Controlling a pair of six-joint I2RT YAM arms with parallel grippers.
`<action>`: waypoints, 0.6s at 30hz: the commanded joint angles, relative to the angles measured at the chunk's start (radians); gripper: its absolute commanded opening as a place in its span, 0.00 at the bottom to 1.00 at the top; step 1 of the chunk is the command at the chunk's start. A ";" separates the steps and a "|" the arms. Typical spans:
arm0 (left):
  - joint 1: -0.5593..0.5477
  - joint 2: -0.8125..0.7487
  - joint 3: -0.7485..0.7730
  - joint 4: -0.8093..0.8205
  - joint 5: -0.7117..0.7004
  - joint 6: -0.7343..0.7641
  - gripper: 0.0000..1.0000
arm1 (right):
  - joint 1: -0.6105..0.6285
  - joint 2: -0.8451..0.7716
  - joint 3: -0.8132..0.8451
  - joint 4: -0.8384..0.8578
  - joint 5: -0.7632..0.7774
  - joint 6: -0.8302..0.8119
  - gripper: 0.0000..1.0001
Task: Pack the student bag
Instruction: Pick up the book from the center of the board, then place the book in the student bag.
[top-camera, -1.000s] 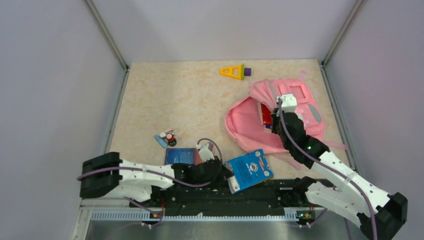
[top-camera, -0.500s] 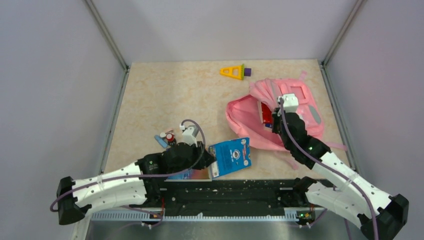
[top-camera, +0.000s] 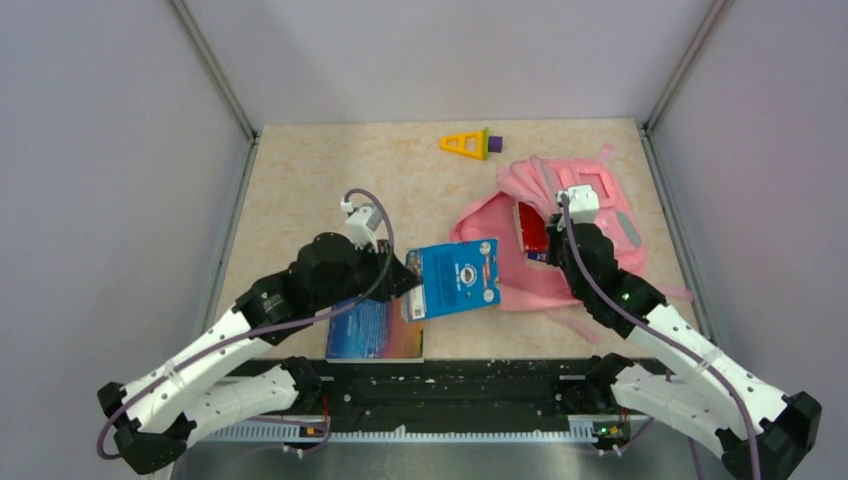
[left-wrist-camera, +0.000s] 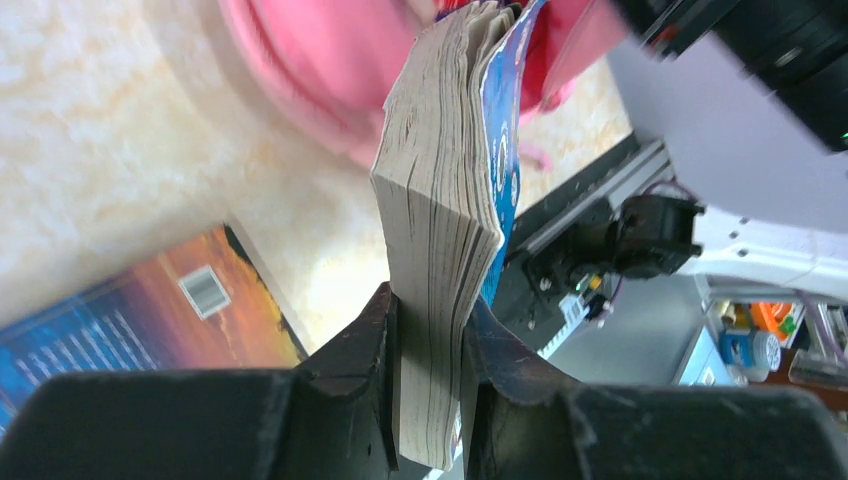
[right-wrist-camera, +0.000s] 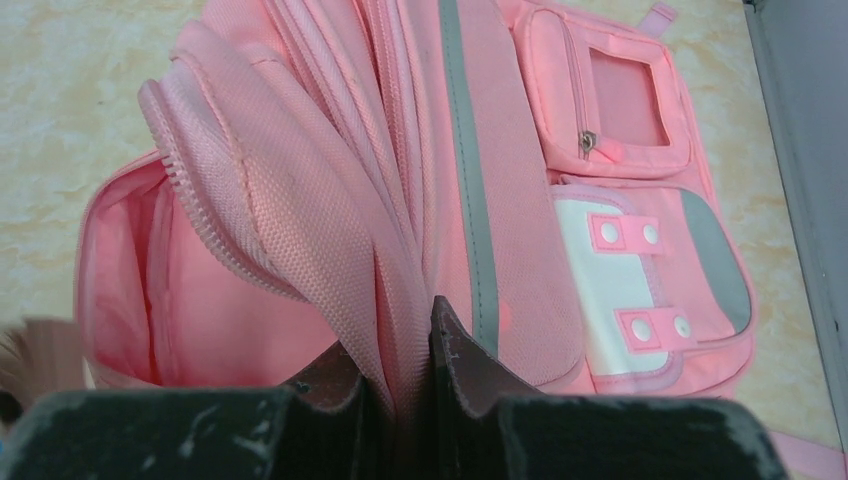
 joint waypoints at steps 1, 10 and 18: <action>0.044 -0.009 0.171 0.063 0.010 0.085 0.00 | 0.002 -0.041 0.091 0.110 -0.008 0.015 0.00; 0.104 0.075 0.056 0.381 0.145 -0.006 0.00 | 0.002 -0.046 0.105 0.109 -0.023 0.017 0.00; 0.176 0.217 -0.073 0.756 0.196 -0.144 0.00 | 0.002 -0.070 0.141 0.128 -0.054 0.021 0.00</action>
